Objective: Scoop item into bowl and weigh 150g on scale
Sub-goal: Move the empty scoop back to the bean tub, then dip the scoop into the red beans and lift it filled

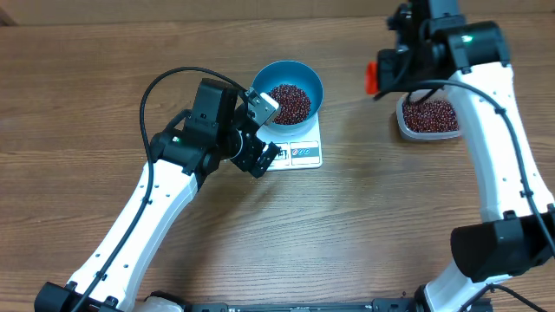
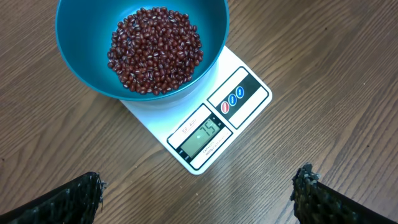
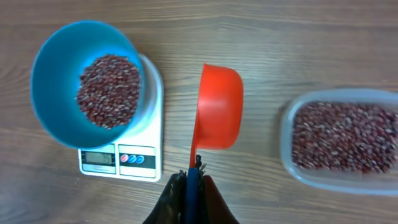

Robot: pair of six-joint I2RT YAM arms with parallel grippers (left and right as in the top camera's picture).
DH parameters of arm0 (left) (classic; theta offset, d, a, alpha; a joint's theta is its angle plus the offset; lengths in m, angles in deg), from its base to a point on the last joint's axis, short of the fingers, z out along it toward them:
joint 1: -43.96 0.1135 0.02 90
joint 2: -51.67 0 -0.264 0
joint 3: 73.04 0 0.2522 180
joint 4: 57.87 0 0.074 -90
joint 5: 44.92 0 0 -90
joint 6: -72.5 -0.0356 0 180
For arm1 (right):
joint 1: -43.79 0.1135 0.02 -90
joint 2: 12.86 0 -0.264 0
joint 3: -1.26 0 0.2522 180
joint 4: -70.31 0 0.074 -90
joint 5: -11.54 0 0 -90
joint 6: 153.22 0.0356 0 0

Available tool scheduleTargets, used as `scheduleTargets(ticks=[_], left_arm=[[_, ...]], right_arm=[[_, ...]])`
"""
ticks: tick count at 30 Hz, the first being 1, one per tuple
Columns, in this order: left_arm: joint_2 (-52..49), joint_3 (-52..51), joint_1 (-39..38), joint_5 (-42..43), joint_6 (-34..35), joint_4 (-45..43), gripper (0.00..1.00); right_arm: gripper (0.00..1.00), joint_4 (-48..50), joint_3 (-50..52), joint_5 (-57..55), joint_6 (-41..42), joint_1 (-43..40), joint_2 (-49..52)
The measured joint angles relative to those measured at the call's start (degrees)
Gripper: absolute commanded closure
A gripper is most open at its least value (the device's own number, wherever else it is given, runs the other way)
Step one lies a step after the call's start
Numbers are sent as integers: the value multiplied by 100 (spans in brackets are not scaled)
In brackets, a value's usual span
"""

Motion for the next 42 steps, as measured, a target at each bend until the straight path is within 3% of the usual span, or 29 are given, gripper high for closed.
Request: scheduleTargets(ticks=[10, 15, 27, 42], left_arm=[[0, 0, 0, 0, -2, 0, 0], [0, 0, 0, 0, 0, 0, 0], [0, 0, 0, 0, 0, 0, 0], [0, 0, 0, 0, 0, 0, 1]], right_arm=[[96, -472, 0, 120, -426, -1484, 0], [96, -619, 0, 111, -1047, -1976, 0], [96, -105, 492, 109, -2057, -2297, 90], [96, 160, 706, -452, -1770, -2291, 1115]])
